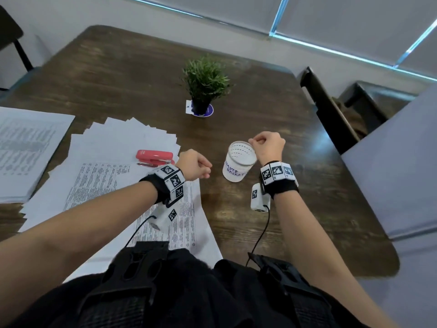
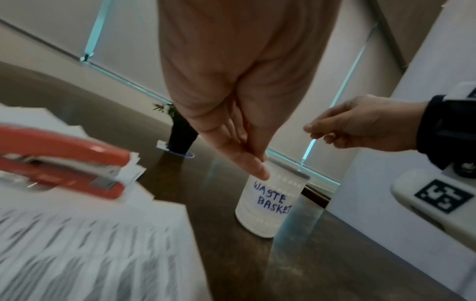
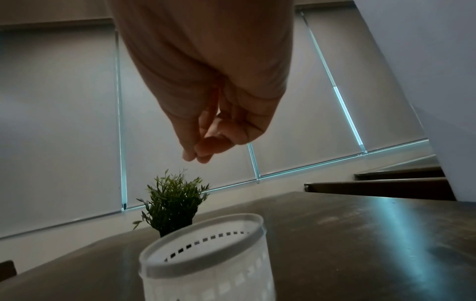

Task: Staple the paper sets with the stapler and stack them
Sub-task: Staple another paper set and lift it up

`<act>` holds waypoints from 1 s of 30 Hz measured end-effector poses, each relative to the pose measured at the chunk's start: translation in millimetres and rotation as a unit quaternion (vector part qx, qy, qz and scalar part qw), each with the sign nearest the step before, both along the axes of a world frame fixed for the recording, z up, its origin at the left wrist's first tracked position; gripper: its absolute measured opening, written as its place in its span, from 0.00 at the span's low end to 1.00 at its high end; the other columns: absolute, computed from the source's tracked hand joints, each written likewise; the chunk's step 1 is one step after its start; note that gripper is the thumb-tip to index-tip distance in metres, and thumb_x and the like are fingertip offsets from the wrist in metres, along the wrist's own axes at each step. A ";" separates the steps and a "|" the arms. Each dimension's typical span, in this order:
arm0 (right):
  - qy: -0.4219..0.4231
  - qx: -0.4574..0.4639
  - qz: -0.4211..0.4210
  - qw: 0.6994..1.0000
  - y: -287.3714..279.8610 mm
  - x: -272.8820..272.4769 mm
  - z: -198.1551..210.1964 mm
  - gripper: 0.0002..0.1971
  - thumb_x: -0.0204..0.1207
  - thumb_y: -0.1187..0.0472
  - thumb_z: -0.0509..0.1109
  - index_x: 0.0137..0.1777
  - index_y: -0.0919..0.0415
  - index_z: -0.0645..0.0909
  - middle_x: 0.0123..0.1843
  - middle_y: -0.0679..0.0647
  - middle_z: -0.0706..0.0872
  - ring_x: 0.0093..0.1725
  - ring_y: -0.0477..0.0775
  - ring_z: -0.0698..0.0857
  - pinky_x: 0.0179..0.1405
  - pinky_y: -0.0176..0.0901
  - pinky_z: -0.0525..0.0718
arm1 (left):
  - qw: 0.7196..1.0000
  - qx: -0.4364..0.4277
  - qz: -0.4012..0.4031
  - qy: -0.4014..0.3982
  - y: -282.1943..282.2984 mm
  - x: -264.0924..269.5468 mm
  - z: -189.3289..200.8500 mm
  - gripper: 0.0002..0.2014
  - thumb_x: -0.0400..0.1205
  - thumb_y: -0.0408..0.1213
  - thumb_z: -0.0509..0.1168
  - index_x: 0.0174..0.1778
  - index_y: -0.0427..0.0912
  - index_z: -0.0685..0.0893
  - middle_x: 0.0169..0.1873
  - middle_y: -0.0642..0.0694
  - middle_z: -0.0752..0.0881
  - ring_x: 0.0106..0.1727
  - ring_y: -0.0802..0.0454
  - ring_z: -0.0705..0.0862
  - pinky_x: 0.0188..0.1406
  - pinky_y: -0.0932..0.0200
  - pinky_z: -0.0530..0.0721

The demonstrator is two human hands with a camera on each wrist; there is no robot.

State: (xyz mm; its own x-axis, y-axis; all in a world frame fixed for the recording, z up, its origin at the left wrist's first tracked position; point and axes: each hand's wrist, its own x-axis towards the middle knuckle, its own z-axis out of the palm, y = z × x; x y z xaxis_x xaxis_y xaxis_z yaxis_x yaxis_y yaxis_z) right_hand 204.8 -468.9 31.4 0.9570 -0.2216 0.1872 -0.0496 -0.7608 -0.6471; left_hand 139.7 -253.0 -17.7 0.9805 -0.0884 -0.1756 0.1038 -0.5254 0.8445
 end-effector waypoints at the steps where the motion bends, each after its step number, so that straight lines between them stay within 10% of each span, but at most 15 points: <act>1: 0.020 -0.009 0.009 1.000 -0.7 1.8 -3.6 0.04 0.73 0.56 0.77 0.41 0.56 0.90 0.36 0.51 0.87 0.41 0.49 0.84 0.42 0.32 0.71 | 1.000 0.001 -0.003 -0.008 -6.4 5.7 7.1 0.04 0.80 0.31 0.71 0.48 0.41 0.89 0.35 0.46 0.91 0.35 0.59 0.90 0.36 0.71 0.84; 8: 0.119 -0.018 0.047 0.992 -1.7 13.8 -25.4 0.06 0.76 0.67 0.73 0.46 0.63 0.92 0.49 0.60 0.91 0.51 0.59 0.88 0.55 0.48 0.87 | 1.000 0.001 0.015 -0.024 -27.9 32.6 31.9 0.05 0.80 0.29 0.70 0.49 0.38 0.90 0.35 0.44 0.91 0.36 0.56 0.90 0.32 0.73 0.84; 15: 0.080 -0.003 0.019 0.997 -7.5 7.5 -26.1 0.11 0.76 0.66 0.66 0.48 0.59 0.90 0.48 0.58 0.91 0.50 0.57 0.88 0.47 0.36 0.79 | 0.999 0.010 0.022 -0.022 -47.5 50.6 39.3 0.06 0.80 0.27 0.69 0.50 0.36 0.90 0.38 0.41 0.92 0.40 0.55 0.91 0.49 0.62 0.88; 19: 0.059 0.029 -0.007 0.998 -11.3 -1.1 -31.5 0.09 0.76 0.65 0.67 0.47 0.60 0.90 0.46 0.56 0.91 0.48 0.56 0.88 0.44 0.35 0.78 | 0.996 -0.020 0.015 -0.085 -72.1 63.2 55.5 0.11 0.82 0.23 0.62 0.51 0.34 0.89 0.42 0.41 0.91 0.35 0.59 0.87 0.42 0.73 0.86; 25: 0.045 0.054 -0.029 0.997 -17.3 -3.4 -30.7 0.09 0.75 0.66 0.67 0.46 0.60 0.90 0.45 0.57 0.91 0.48 0.56 0.88 0.44 0.35 0.76 | 0.995 -0.001 -0.033 -0.098 -89.2 72.1 56.5 0.16 0.85 0.25 0.59 0.62 0.40 0.87 0.57 0.44 0.89 0.61 0.53 0.86 0.68 0.64 0.77; 30: 0.046 0.060 -0.032 0.997 -19.7 -3.4 -26.5 0.09 0.75 0.66 0.67 0.46 0.60 0.90 0.45 0.57 0.91 0.48 0.55 0.88 0.43 0.34 0.76 | 0.995 -0.003 0.000 -0.101 -80.2 73.0 52.7 0.09 0.81 0.30 0.69 0.54 0.42 0.91 0.50 0.47 0.92 0.52 0.59 0.87 0.54 0.73 0.77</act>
State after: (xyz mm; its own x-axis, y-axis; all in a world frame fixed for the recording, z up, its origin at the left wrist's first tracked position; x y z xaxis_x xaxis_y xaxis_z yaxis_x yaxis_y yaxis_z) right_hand 201.4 -488.6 4.9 0.9523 -0.2973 0.0680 -0.1583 -0.6722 -0.7232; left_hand 212.7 -333.2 35.0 0.9957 -0.0891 0.0257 -0.0686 -0.5208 0.8509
